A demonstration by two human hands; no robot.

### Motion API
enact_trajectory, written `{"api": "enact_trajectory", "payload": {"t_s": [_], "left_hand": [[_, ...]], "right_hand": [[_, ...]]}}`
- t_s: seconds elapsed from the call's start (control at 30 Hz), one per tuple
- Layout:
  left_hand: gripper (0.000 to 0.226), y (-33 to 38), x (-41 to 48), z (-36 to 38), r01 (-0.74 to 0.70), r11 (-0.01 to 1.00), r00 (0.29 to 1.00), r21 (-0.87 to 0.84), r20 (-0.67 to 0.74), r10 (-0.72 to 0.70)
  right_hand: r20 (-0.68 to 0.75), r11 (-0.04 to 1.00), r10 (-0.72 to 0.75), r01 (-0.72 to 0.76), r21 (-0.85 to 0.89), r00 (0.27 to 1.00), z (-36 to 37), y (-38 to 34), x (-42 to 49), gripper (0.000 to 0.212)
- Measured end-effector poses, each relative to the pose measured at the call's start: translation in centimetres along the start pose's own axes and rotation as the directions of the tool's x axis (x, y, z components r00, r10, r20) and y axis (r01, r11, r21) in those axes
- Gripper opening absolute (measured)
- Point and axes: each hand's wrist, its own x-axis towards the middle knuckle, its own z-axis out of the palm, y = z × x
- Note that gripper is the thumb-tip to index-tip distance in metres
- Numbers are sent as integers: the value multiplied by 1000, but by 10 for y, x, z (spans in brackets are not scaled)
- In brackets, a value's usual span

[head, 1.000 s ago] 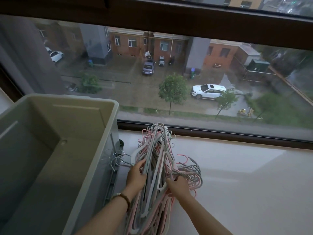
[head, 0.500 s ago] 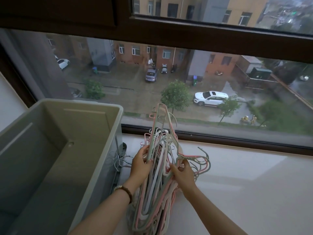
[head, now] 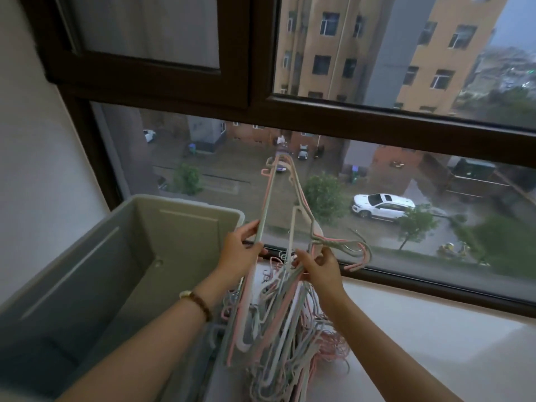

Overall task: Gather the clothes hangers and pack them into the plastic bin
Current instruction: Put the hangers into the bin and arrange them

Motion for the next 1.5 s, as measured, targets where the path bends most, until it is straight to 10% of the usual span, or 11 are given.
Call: {"api": "enact_trajectory", "payload": {"t_s": [0.3,0.67,1.5], "left_hand": [[54,-2,11,-155,69,988,997,141,-46,-63],[42,-115,49,-272,85,907,978,412,139,-155],[45,-303,41,-272,653,743,723,144,174,-669]], "right_hand": [[226,996,44,-59,63,973,139,-7,-29,25],[-109,925,380,-374,68,919,316,112,-59,22],[63,514,857,-857,-44,511,303,267,-40,18]]}}
